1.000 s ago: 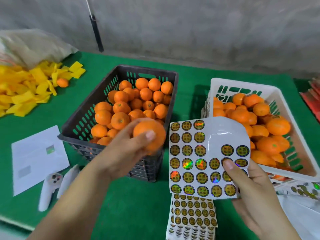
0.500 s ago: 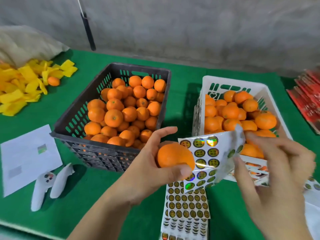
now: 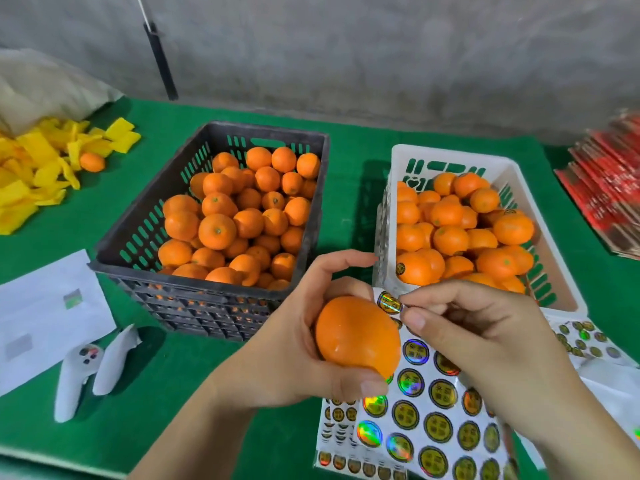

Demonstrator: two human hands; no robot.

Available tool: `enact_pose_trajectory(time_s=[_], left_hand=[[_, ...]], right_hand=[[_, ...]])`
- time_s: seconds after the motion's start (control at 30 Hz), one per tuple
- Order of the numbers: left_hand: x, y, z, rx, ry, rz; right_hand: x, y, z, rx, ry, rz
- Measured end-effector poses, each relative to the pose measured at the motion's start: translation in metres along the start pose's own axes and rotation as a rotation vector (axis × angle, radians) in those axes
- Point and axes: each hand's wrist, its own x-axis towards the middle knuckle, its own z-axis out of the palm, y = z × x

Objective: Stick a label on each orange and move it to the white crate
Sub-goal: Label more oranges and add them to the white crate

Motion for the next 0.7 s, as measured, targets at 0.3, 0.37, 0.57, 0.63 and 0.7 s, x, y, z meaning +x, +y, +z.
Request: enact_pose_trajectory(time_s=[0.3,0.37,0.57,0.63,0.7], left_hand=[[-0.001,-0.015,0.001,0.122,-0.054,-0.039],[0.0,-0.018,0.003,0.097,-0.015,-0.048],[0.005,-0.026,0.014,-0.12,0.131,-0.131],[0.006,-0.027,0.016,-0.261,0.197,-0.171],[0.008,-0.029,0.017,-0.327,0.247,-0.191]], right_hand=[[0.002,0.029,-0.006,0.349,-0.002,0.384],[0.001,0.03,-0.006,0.085,0.275,0.203],[-0.009,0.019,0.015,-0.449,0.142,-0.464],[-0.011,0.025,0.022,-0.402,0.073,-0.402],[-0.012,0.03,0.025,-0.383,0.033,-0.342]])
